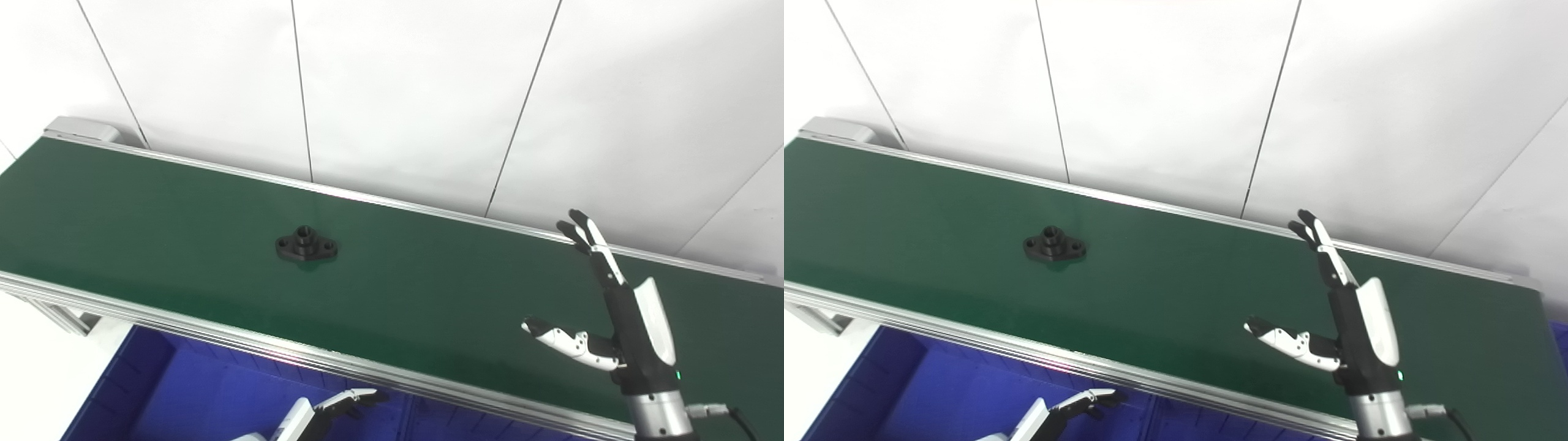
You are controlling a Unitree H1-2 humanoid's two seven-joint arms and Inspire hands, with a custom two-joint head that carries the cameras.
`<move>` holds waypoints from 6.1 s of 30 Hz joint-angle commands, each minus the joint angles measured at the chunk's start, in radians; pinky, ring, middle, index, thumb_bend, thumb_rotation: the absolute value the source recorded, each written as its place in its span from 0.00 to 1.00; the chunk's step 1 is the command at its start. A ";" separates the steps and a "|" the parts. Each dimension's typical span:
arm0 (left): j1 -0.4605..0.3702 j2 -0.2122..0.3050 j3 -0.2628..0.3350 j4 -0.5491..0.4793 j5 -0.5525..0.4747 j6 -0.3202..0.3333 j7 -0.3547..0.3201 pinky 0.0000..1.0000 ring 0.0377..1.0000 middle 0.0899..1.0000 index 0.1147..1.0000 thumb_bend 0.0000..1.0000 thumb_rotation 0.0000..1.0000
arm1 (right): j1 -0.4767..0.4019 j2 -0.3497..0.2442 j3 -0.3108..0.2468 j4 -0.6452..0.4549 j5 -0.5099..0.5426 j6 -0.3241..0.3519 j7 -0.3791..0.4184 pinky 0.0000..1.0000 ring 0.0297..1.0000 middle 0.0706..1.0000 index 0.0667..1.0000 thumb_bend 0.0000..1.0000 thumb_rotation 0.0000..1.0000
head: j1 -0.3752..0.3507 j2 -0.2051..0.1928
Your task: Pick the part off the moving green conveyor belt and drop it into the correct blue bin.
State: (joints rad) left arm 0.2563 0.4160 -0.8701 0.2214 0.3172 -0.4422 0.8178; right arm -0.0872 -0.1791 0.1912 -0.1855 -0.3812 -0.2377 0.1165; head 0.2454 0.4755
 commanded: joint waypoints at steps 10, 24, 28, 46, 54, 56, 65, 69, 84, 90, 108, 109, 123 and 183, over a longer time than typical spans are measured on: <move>0.006 -0.002 0.003 -0.025 0.025 -0.028 0.024 0.65 0.74 0.77 0.74 0.85 0.71 | -0.172 0.006 0.019 -0.025 -0.038 0.090 0.069 0.81 0.87 0.88 0.96 0.83 0.58 | -0.029 0.030; 0.007 0.034 -0.032 -0.056 0.002 -0.028 0.062 0.65 0.75 0.78 0.75 0.84 0.68 | -0.313 0.038 0.079 0.051 -0.091 0.189 0.124 0.75 0.83 0.85 0.93 0.86 0.57 | -0.074 0.054; 0.006 0.054 -0.060 -0.071 -0.049 -0.028 0.063 0.65 0.76 0.79 0.75 0.84 0.67 | -0.358 0.057 0.109 0.105 -0.091 0.209 0.153 0.72 0.77 0.80 0.96 0.85 0.54 | -0.105 0.059; 0.042 0.067 -0.047 -0.103 -0.041 -0.028 0.026 0.67 0.79 0.81 0.77 0.85 0.70 | -0.503 0.097 0.202 0.296 -0.202 0.282 0.187 0.66 0.75 0.79 0.97 0.90 0.55 | -0.159 0.075; 0.036 0.067 -0.047 -0.093 -0.035 -0.028 0.029 0.69 0.79 0.81 0.77 0.83 0.70 | -0.501 0.120 0.262 0.339 -0.250 0.299 0.195 0.72 0.79 0.82 0.95 0.88 0.54 | -0.166 0.077; 0.040 0.064 -0.043 -0.096 -0.040 -0.028 0.024 0.69 0.80 0.81 0.77 0.84 0.70 | -0.511 0.126 0.280 0.372 -0.271 0.292 0.184 0.72 0.79 0.82 0.94 0.88 0.53 | -0.166 0.077; 0.047 0.058 -0.032 -0.100 -0.028 -0.028 0.020 0.69 0.80 0.81 0.77 0.85 0.72 | -0.555 0.154 0.338 0.492 -0.336 0.278 0.167 0.79 0.84 0.87 0.90 0.90 0.52 | -0.164 0.079; 0.045 0.055 -0.033 -0.100 -0.033 -0.028 0.019 0.69 0.80 0.82 0.77 0.84 0.71 | -0.568 0.157 0.355 0.521 -0.353 0.277 0.167 0.82 0.87 0.89 0.91 0.91 0.51 | -0.162 0.078; 0.046 0.043 -0.020 -0.094 -0.040 -0.028 0.012 0.68 0.79 0.81 0.77 0.86 0.72 | -0.601 0.155 0.414 0.614 -0.413 0.250 0.126 0.84 0.87 0.87 0.87 0.90 0.46 | -0.151 0.079; 0.041 0.037 -0.018 -0.083 -0.038 -0.028 0.015 0.68 0.79 0.81 0.77 0.86 0.72 | -0.602 0.159 0.432 0.655 -0.417 0.238 0.100 0.81 0.85 0.86 0.85 0.85 0.37 | -0.150 0.077; 0.034 0.037 -0.041 -0.090 -0.043 -0.028 0.030 0.69 0.80 0.82 0.77 0.83 0.70 | -0.547 0.120 0.496 0.728 -0.432 0.222 0.075 0.57 0.70 0.75 0.75 0.69 0.01 | -0.147 0.101; 0.035 0.038 -0.041 -0.093 -0.043 -0.028 0.030 0.69 0.80 0.82 0.78 0.84 0.70 | -0.543 0.116 0.500 0.726 -0.433 0.219 0.074 0.56 0.68 0.74 0.75 0.68 0.01 | -0.146 0.105; 0.053 0.035 -0.027 -0.119 -0.031 -0.028 0.028 0.71 0.81 0.82 0.79 0.86 0.71 | -0.511 0.046 0.570 0.638 -0.504 0.201 0.058 0.24 0.39 0.46 0.47 0.51 0.00 | -0.145 0.132; 0.169 0.110 0.066 -0.328 -0.027 -0.028 -0.057 0.82 0.86 0.88 0.86 0.74 0.67 | 0.355 0.008 0.239 -0.297 -0.342 0.373 0.184 0.30 0.44 0.49 0.42 0.51 0.00 | -0.258 0.409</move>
State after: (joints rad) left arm 0.4123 0.5082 -0.8174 -0.0667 0.2727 -0.4429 0.7668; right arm 0.2561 -0.1772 0.4387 -0.4519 -0.7305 0.1370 0.3299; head -0.0137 0.8849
